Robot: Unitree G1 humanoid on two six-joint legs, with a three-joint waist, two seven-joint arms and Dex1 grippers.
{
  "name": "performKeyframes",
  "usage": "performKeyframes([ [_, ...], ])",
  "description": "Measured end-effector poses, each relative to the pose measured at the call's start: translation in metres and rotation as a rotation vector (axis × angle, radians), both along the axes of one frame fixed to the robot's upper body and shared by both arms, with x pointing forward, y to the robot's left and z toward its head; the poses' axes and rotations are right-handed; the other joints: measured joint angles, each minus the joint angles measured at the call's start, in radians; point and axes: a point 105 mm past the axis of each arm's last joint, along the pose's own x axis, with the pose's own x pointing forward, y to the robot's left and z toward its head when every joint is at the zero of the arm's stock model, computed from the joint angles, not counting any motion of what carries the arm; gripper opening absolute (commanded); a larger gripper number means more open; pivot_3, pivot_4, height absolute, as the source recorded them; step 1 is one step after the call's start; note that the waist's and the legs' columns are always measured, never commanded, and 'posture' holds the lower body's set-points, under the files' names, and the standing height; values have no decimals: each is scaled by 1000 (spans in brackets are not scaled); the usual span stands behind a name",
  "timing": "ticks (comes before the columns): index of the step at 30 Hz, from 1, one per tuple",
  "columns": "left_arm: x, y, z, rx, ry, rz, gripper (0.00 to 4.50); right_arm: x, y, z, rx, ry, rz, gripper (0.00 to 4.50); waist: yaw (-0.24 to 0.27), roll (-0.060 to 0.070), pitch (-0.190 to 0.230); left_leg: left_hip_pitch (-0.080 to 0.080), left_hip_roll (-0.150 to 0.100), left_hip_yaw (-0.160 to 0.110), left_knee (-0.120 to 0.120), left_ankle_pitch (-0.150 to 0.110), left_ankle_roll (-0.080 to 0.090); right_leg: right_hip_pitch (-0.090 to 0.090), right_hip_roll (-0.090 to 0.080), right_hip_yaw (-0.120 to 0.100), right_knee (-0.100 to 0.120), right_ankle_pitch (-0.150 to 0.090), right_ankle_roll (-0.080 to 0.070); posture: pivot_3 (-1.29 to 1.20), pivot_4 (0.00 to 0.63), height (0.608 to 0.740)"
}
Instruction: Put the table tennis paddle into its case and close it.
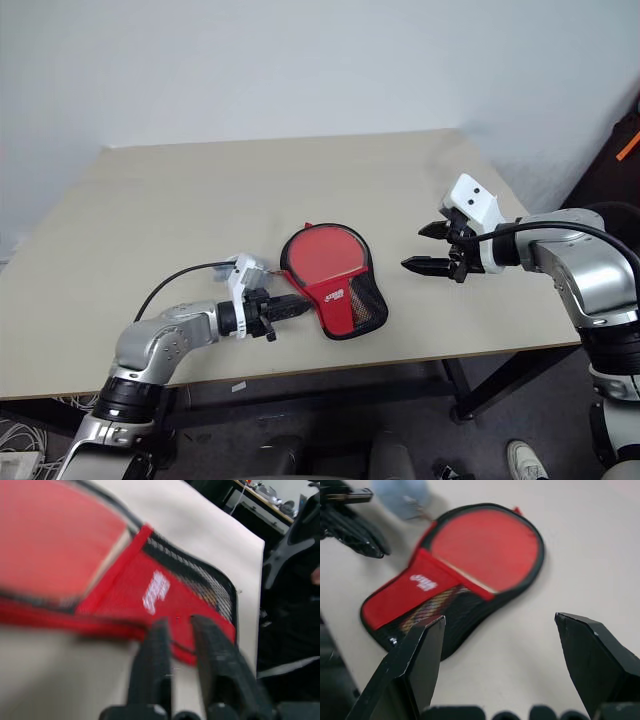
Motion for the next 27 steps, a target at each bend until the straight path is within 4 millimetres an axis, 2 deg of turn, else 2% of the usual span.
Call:
performKeyframes([
  [7,-20,-7,-18,-43,168,-19,4067,2,6,-5,13,6,-5,3819,7,0,0,-1,0,-1,1,0,0,0,-2,0,0,0,0,0,0,698],
  [14,-20,-22,-17,-82,231,-16,4067,1,10,-10,27,21,-29,3819,28,0,0,-1,0,-1,2,0,0,1,-2,0,0,0,0,0,0,698],
  [27,1,-68,-13,-114,413,11,4067,-3,15,-15,66,30,-82,3819,38,-1,0,-1,-3,-1,4,0,0,3,-3,-1,0,0,1,0,0,698],
])
